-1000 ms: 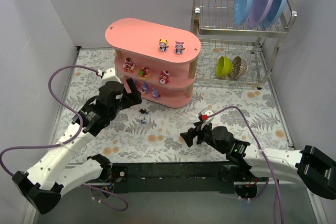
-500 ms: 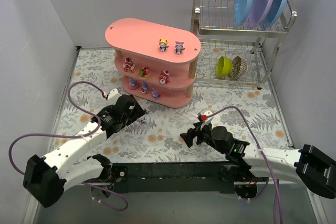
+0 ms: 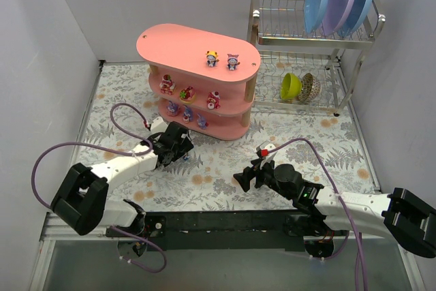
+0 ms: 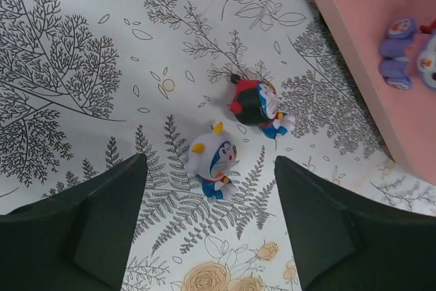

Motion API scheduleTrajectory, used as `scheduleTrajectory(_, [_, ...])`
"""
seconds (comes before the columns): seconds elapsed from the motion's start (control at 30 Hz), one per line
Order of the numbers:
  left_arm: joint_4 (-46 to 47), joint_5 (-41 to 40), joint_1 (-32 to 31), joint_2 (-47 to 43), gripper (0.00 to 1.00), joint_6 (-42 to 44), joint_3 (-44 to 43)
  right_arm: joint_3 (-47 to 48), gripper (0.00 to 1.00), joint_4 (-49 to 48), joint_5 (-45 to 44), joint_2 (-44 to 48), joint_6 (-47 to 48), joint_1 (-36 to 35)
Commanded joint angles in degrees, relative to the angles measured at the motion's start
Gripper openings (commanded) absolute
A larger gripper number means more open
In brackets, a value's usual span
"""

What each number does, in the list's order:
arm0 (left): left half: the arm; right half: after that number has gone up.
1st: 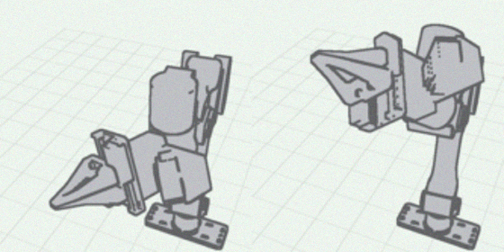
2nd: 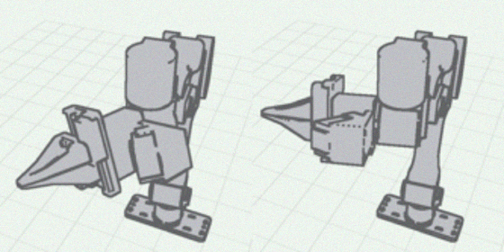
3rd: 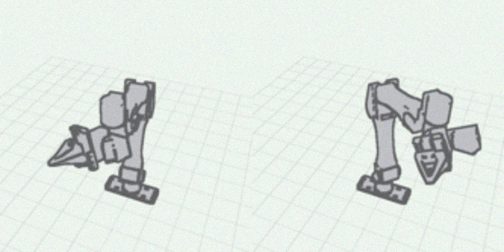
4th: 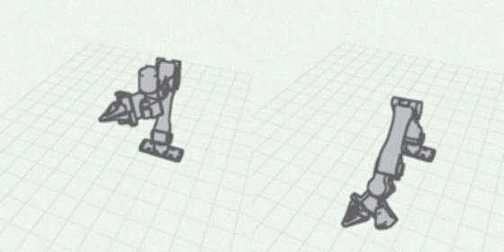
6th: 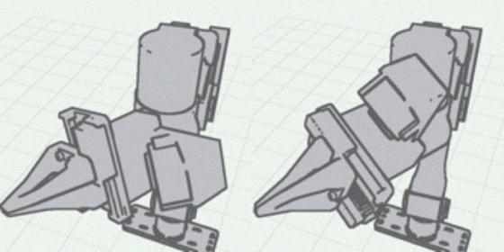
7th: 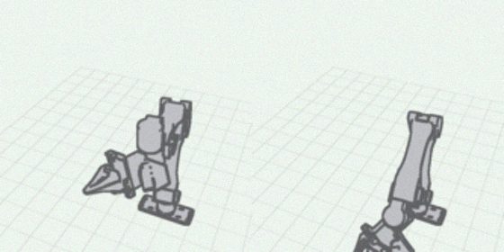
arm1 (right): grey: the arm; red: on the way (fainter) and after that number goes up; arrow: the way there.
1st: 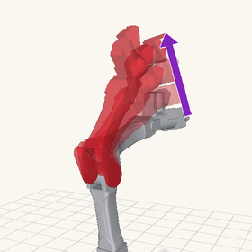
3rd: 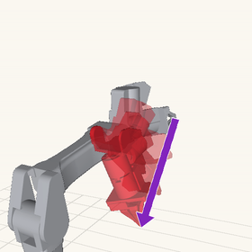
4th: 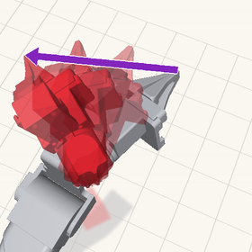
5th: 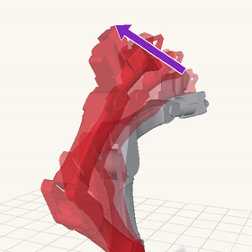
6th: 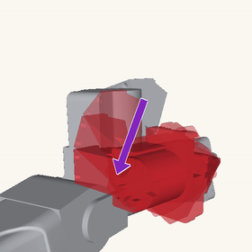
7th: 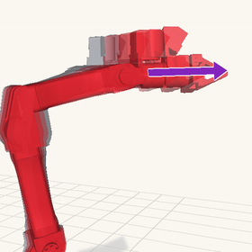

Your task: Place and organize the plastic toys onto the shelf

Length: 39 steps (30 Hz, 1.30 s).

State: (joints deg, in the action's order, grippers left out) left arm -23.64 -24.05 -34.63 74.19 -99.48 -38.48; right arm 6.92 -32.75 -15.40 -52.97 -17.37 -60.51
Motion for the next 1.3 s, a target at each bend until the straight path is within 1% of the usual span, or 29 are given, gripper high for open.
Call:
scheduleTrajectory(0.0, [2.72, -1.87, 1.05, 2.18, 0.71, -0.89, 0.51, -0.24, 0.98, -2.49, -0.25, 0.76, 0.31, -0.13])
scheduleTrajectory(0.2, [5.44, 0.06, 1.85, 5.78, 0.62, -0.63, 1.13, -0.33, 0.97, -2.84, -0.07, 0.24, 0.32, -0.22])
scheduleTrajectory(0.23, [5.97, 0.67, 1.85, 6.14, 0.58, -0.54, 1.21, -0.24, 0.97, -2.84, 0.02, 0.15, 0.31, -0.22])
scheduleTrajectory(0.33, [6.58, 1.29, 1.85, 7.28, 0.53, -0.54, 1.39, -0.06, 0.97, -2.93, 0.28, -0.03, 0.31, -0.22])
scheduleTrajectory(0.37, [6.85, 1.46, 1.85, 7.28, 0.48, -0.45, 1.56, -0.06, 0.97, -2.93, 0.28, -0.03, 0.4, -0.13])
scheduleTrajectory(0.43, [7.2, 1.81, 1.85, 6.93, 0.43, -0.36, 1.83, -0.15, 0.97, -3.02, 0.46, -0.12, 0.31, -0.22])
scheduleTrajectory(0.47, [7.2, 2.43, 1.85, 6.67, 0.37, -0.36, 2.09, 0.02, 0.97, -3.11, 0.72, -0.2, 0.31, -0.13])
scheduleTrajectory(0.53, [7.2, 2.87, 1.85, 5.36, 0.31, -0.36, 2.44, 0.2, 0.96, -3.11, 1.07, -0.38, 0.4, -0.22])
scheduleTrajectory(0.57, [7.2, 3.22, 1.85, 4.56, 0.26, -0.36, 2.7, 0.29, 0.96, -3.19, 1.16, -0.47, 0.32, -0.22])
scheduleTrajectory(0.67, [7.2, 3.92, 1.85, 1.31, 0.2, -0.27, 3.94, 0.46, 0.96, -3.28, 1.86, -0.73, 0.31, -0.22])
scheduleTrajectory(0.7, [7.29, 4.54, 1.85, 0.43, 0.17, -0.27, 4.81, 0.64, 0.96, -3.37, 2.12, -0.82, 0.23, -0.22])
scheduleTrajectory(0.8, [8.6, 6.81, 1.85, -4.13, 0.12, 0.43, 6.22, 0.82, 0.96, -4.68, 3.35, -1.43, -0.04, -0.22])
scheduleTrajectory(0.87, [9.92, 8.84, 1.76, -8.25, 0.11, 1.66, 8.06, 1.08, 0.96, -5.39, 4.84, -2.13, -0.65, -0.22])
scheduleTrajectory(0.93, [12.55, 12.53, 1.67, -11.34, 0.1, 2.1, 10.08, 1.6, 0.95, -6.71, 5.99, -2.66, -1.09, -0.22])
scheduleTrajectory(0.97, [13.43, 13.76, 1.5, -14.74, 0.1, 2.62, 10.79, 1.87, 0.95, -7.15, 7.39, -3.45, -1.18, -0.22])
scheduleTrajectory(1.07, [17.12, 18.42, 0.45, -19.95, 0.1, 3.15, 13.16, 2.66, 0.95, -9.25, 9.85, -4.51, -2.58, -0.22])
scheduleTrajectory(1.1, [18.79, 19.3, 0.18, -23.01, 0.1, 3.33, 13.69, 2.92, 0.95, -9.87, 10.3, -4.86, -2.85, -0.22])
scheduleTrajectory(1.2, [22.13, 22.99, -0.87, -27.68, 0.1, 3.86, 15.27, 4.5, 0.95, -11.8, 12.14, -6.27, -4.08, -0.22])
scheduleTrajectory(1.27, [23.28, 25.88, -2.18, -29.01, 0.11, 4.03, 15.8, 5.82, 0.95, -13.73, 13.19, -7.58, -5.13, -0.22])
